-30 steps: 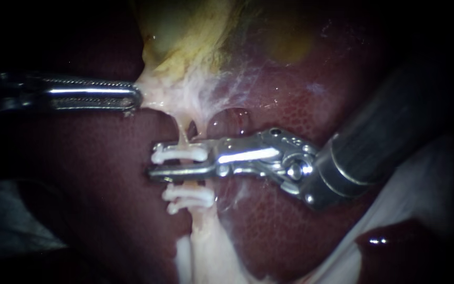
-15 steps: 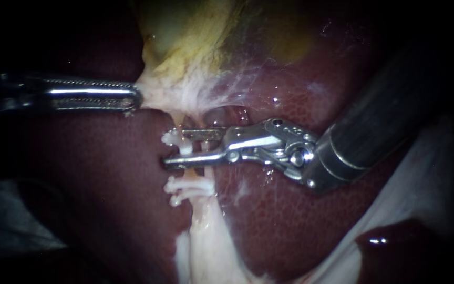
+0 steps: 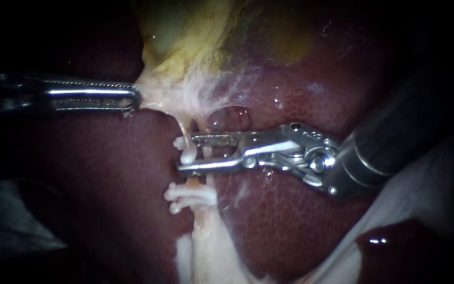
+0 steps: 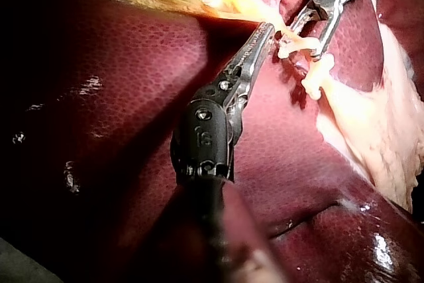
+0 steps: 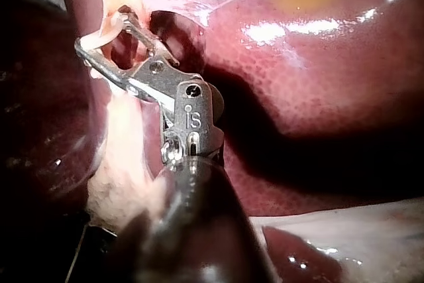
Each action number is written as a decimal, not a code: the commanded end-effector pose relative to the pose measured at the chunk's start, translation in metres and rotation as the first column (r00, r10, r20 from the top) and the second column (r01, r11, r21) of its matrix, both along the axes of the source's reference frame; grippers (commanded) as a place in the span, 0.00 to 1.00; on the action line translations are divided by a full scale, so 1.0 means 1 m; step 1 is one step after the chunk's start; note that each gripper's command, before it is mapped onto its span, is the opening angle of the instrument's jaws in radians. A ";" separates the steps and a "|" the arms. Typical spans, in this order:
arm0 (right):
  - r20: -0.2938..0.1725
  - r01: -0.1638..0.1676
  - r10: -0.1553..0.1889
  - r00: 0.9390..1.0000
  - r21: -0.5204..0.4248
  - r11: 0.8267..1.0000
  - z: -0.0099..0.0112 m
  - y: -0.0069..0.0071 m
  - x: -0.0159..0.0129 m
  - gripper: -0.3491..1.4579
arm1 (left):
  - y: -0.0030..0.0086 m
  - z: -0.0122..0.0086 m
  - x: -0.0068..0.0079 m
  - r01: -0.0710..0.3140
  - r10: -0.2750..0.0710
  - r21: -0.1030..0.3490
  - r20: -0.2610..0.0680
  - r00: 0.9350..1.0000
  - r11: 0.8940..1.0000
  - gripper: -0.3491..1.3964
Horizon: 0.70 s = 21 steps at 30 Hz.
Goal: Going back third clip left tube
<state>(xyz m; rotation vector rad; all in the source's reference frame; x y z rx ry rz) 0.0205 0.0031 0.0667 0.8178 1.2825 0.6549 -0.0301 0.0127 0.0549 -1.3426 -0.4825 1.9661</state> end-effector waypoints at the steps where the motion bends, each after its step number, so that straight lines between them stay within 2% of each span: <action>1: -0.001 0.002 -0.002 1.000 0.000 1.000 0.0002 -0.0002 0.0003 0.47 | 0.0000 0.0000 0.0000 0.000 0.000 0.000 0.000 1.000 1.000 0.00; 4: -0.009 0.010 -0.011 1.000 -0.025 1.000 0.0007 -0.0004 0.0016 0.47 | 0.0000 0.0000 0.0000 0.000 0.000 0.000 0.000 1.000 1.000 0.00; 8: -0.031 0.023 -0.025 0.999 -0.049 0.999 0.0016 -0.0013 0.0036 0.47 | 0.0000 0.0000 0.0000 0.000 0.000 0.000 0.000 1.000 1.000 0.00; 11: -0.042 0.023 -0.025 0.999 -0.066 0.998 0.0021 -0.0019 0.0046 0.47 | 0.0000 0.0000 0.0000 0.000 0.000 0.000 0.000 1.000 1.000 0.00; 14: -0.043 0.020 -0.025 0.999 -0.108 0.994 0.0023 -0.0019 0.0049 0.47 | 0.0000 0.0000 0.0000 0.000 0.000 0.000 0.000 1.000 1.000 0.00; 16: -0.039 0.009 -0.014 0.999 -0.120 0.993 0.0023 -0.0016 0.0048 0.47 | 0.0000 0.0000 0.0000 0.000 0.000 0.000 0.000 1.000 1.000 0.00; 19: -0.010 0.001 -0.003 1.000 -0.153 0.988 0.0024 -0.0012 0.0044 0.47 | 0.0000 0.0000 0.0000 0.000 0.000 0.000 0.000 1.000 1.000 0.00; 21: 0.024 0.031 -0.027 0.999 -0.173 0.984 0.0024 -0.0013 0.0039 0.47 | 0.0000 0.0000 0.0001 0.000 0.000 0.000 0.000 1.000 1.000 0.00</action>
